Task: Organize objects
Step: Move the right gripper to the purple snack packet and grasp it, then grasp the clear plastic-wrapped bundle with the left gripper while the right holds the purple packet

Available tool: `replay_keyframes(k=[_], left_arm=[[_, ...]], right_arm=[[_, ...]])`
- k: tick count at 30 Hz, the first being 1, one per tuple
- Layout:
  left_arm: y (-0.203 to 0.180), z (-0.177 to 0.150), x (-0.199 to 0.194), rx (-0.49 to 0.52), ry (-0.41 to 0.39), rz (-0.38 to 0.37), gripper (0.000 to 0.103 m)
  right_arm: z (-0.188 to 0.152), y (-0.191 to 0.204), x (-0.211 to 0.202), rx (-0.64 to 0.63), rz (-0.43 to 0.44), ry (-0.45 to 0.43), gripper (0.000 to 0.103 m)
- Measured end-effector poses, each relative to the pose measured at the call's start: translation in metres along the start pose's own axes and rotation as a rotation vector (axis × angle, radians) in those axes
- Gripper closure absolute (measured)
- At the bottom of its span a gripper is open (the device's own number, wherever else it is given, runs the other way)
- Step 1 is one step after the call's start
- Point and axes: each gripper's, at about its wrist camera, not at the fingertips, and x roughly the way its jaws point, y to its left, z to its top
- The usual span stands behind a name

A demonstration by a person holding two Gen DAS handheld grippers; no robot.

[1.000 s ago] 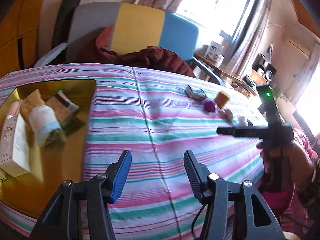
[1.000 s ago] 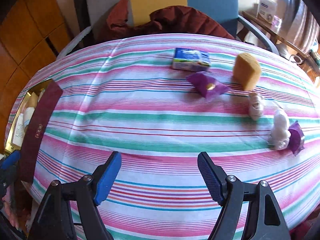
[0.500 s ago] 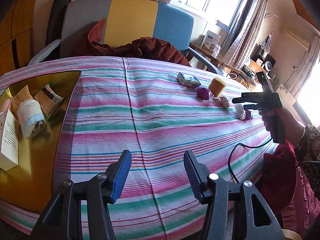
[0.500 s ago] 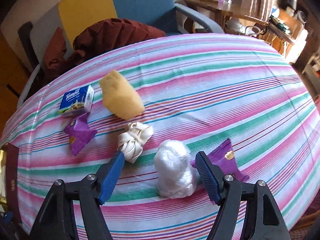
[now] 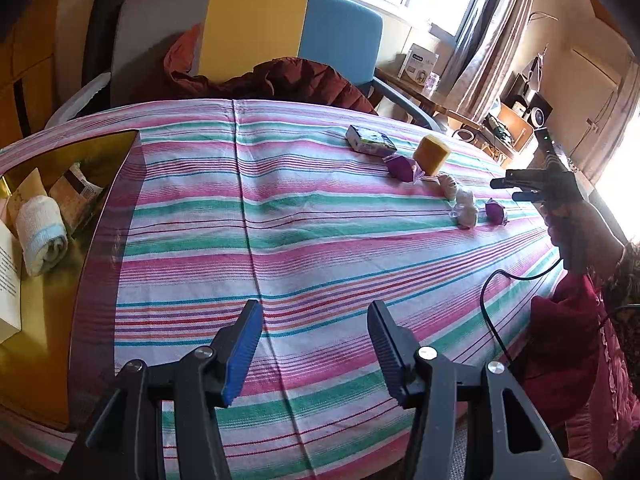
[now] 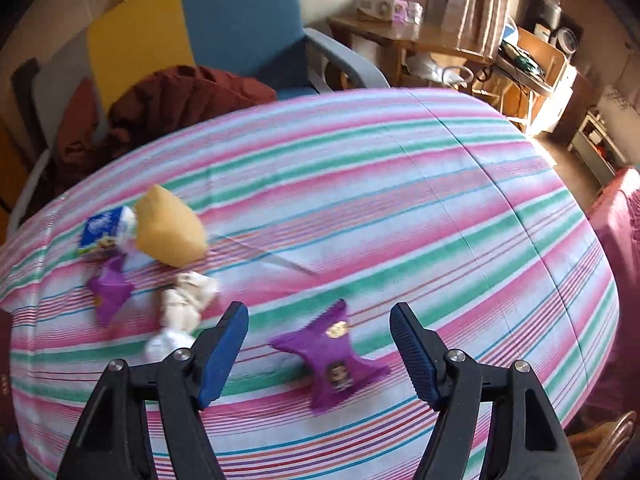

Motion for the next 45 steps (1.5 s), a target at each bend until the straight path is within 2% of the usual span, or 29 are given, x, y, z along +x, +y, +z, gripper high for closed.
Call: replay_keyframes(k=[3,6,9,12,13,15,16,17,18,19,21,22,25,28,29,30,32,33,39,42,45], left_arm=[[-0.002,0.000,0.001,0.007,0.007,0.004,0.048],[-0.006,0.001,0.005,0.013,0.017,0.007,0.048],[-0.011,0.003,0.012,0.021,0.036,0.004,0.048],[-0.021,0.006,0.021,0.037,0.049,-0.003,0.048],[-0.025,0.008,0.024,0.044,0.054,-0.006,0.048],[-0.034,0.011,0.029,0.056,0.062,-0.022,0.048],[-0.038,0.013,0.031,0.062,0.064,-0.026,0.048],[-0.042,0.014,0.033,0.070,0.065,-0.028,0.048],[-0.046,0.016,0.034,0.079,0.066,-0.030,0.048],[-0.050,0.017,0.035,0.086,0.068,-0.034,0.048],[-0.056,0.019,0.036,0.099,0.071,-0.042,0.048],[-0.059,0.020,0.038,0.105,0.075,-0.044,0.048],[-0.064,0.023,0.042,0.101,0.082,-0.055,0.048],[-0.066,0.025,0.043,0.090,0.083,-0.079,0.048],[-0.068,0.026,0.043,0.092,0.083,-0.080,0.048],[-0.070,0.026,0.044,0.098,0.083,-0.079,0.048],[-0.071,0.026,0.044,0.106,0.085,-0.079,0.048],[-0.072,0.027,0.044,0.108,0.085,-0.080,0.048],[-0.082,0.034,0.053,0.118,0.099,-0.084,0.048],[-0.093,0.037,0.063,0.143,0.113,-0.087,0.048],[-0.107,0.043,0.078,0.160,0.136,-0.099,0.048]], right_arm=[[-0.007,-0.020,0.019,0.074,0.064,0.063,0.029],[-0.012,-0.015,0.032,0.044,0.047,0.076,0.030],[-0.016,-0.008,0.037,0.001,0.026,0.106,0.047],[-0.020,0.002,0.034,-0.050,0.006,0.098,0.060],[-0.020,0.004,0.033,-0.059,0.009,0.095,0.061],[-0.021,0.003,0.032,-0.041,0.049,0.090,0.059],[-0.022,0.001,0.029,-0.021,0.085,0.085,0.053],[-0.022,-0.001,0.026,0.003,0.111,0.076,0.042],[-0.022,-0.004,0.022,0.023,0.112,0.059,0.017],[-0.021,-0.006,0.015,0.037,0.114,0.036,0.009],[-0.017,-0.010,0.001,0.061,0.148,-0.009,0.010],[-0.015,-0.012,-0.003,0.079,0.155,-0.006,0.010],[-0.011,-0.011,0.003,0.089,0.182,0.128,0.010],[-0.021,-0.010,0.016,0.060,0.100,0.237,0.011],[-0.029,-0.015,0.020,0.069,0.095,0.257,0.015],[-0.032,-0.019,0.024,0.098,0.108,0.279,0.027],[-0.032,-0.025,0.023,0.128,0.104,0.251,0.039],[-0.032,-0.025,0.022,0.126,0.101,0.237,0.052],[-0.039,-0.019,0.021,0.140,0.118,0.156,0.051],[-0.044,-0.012,0.018,0.107,0.097,0.107,0.051],[-0.045,-0.013,0.018,0.110,0.119,0.095,0.044]])
